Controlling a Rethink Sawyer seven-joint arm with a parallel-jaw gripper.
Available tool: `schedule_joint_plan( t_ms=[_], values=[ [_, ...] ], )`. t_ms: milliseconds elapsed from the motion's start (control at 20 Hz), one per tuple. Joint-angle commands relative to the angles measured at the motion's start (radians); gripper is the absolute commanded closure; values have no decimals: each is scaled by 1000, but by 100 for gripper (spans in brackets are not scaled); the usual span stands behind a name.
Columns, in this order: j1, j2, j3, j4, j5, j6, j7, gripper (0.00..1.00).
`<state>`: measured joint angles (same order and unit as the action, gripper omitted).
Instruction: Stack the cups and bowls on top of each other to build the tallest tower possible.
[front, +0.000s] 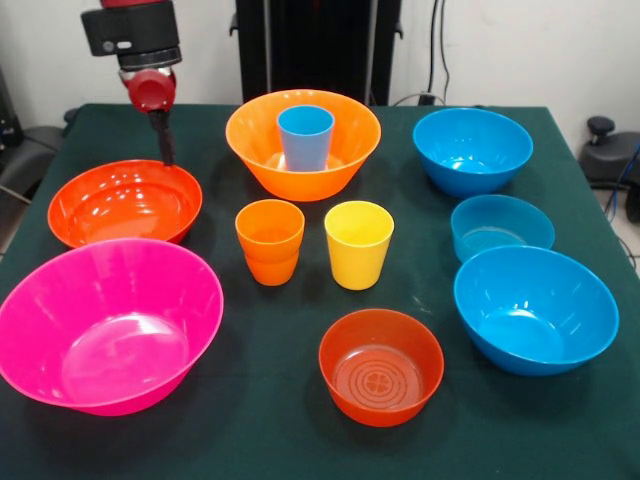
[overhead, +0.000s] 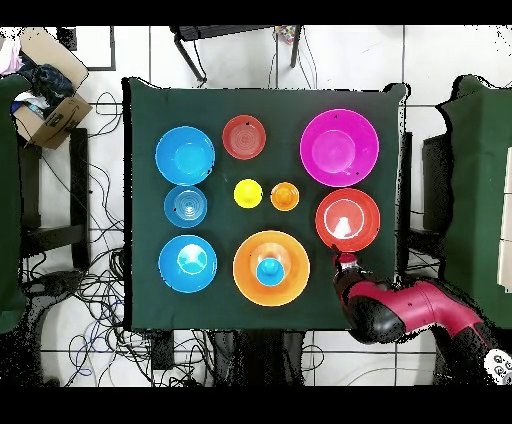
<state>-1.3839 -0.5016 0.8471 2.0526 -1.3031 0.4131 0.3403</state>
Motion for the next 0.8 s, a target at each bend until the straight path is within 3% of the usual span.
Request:
schedule_joint_plan(
  t_ms=[50, 500, 800],
  values=[
    [59, 49, -94, -18, -91, -42, 15, 0],
    [38, 80, -115, -66, -50, -55, 8, 0],
    [31, 103, -134, -89, -28, -71, 68, 0]
  ],
)
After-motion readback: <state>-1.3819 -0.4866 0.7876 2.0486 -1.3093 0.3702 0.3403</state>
